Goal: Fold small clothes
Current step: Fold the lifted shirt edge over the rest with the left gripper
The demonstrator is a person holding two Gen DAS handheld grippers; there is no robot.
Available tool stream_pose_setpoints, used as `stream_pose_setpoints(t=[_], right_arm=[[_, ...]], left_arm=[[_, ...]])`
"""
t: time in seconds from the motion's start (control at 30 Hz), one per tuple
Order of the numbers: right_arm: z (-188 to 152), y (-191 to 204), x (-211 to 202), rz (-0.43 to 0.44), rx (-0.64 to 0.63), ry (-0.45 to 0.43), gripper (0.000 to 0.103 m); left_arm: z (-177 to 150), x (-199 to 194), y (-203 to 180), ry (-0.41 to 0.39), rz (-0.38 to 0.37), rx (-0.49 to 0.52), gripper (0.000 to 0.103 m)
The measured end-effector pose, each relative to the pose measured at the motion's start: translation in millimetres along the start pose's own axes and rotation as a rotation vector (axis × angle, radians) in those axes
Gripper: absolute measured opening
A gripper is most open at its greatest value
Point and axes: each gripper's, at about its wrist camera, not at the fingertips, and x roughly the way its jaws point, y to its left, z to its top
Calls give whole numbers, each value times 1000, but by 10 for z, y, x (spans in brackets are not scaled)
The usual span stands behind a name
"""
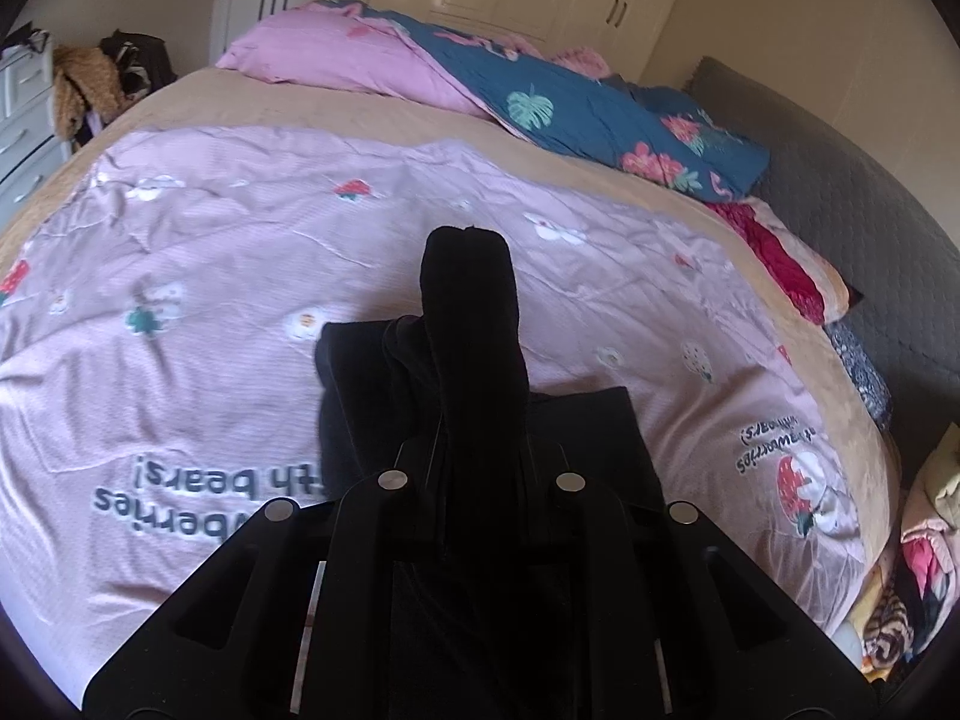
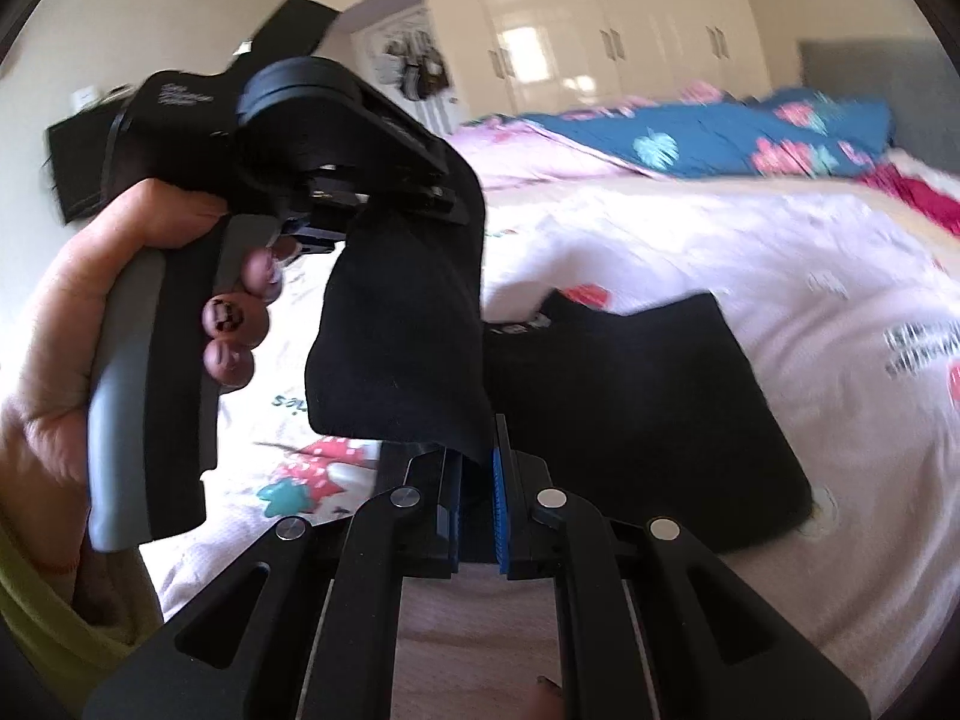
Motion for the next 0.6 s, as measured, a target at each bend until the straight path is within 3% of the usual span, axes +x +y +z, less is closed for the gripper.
stream_pose_setpoints(t=[0.33, 0.53, 0.6], right_arm=[[-99, -367, -26, -23, 179, 66, 8], [-260, -861, 129, 53, 486, 163, 8], [-328, -986, 167, 77, 571, 187, 9]], left_arm=[[-17, 409, -345, 80, -42, 28, 10], [-62, 723, -470, 156, -73, 24, 21], [-75, 826, -508, 172, -97, 13, 30]])
